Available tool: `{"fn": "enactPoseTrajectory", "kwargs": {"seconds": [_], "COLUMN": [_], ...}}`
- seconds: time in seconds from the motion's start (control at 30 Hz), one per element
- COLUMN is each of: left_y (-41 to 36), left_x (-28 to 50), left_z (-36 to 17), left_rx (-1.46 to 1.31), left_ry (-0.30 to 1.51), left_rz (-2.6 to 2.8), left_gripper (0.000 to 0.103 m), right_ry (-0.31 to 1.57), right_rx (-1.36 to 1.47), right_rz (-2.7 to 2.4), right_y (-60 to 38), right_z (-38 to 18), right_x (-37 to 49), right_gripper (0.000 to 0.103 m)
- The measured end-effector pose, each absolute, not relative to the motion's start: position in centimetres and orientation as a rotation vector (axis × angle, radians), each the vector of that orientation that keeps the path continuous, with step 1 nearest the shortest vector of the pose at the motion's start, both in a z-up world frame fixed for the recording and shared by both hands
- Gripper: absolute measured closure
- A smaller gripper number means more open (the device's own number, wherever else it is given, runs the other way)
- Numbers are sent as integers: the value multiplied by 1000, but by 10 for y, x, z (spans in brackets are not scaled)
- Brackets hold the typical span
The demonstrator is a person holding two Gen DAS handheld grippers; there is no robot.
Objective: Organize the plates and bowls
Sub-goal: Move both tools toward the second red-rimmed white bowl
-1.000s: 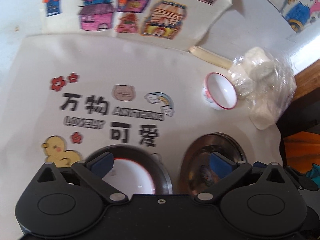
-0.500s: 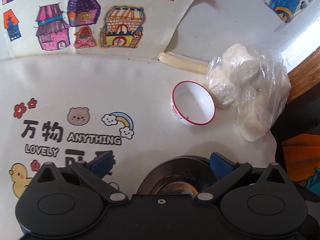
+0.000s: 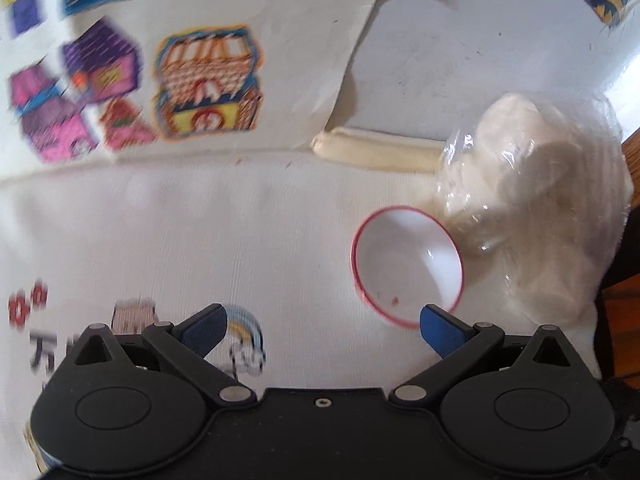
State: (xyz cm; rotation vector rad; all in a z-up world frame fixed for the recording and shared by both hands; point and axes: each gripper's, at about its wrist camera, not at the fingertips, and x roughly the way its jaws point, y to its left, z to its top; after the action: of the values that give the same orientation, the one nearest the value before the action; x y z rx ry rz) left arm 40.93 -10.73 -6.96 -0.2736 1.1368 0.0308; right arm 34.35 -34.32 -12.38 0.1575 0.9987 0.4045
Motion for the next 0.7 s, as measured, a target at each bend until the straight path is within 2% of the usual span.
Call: {"fn": "enactPoseTrajectory", "kwargs": {"seconds": [0.27,0.7], "left_y": [-115,-124], "left_x": [448,465], "left_z": [-75,-84], "left_rx": [-125,52], "left_ry": [1170,1198], "left_rz": [-70,-157], "left_gripper": [1,3], "right_ry": [960,948], "right_rx": [256,297], "right_rz": [361,338], "right_y": [-333,-323], "right_z": [-130,-147], "right_x": [374,394], "right_gripper": [2,15]}}
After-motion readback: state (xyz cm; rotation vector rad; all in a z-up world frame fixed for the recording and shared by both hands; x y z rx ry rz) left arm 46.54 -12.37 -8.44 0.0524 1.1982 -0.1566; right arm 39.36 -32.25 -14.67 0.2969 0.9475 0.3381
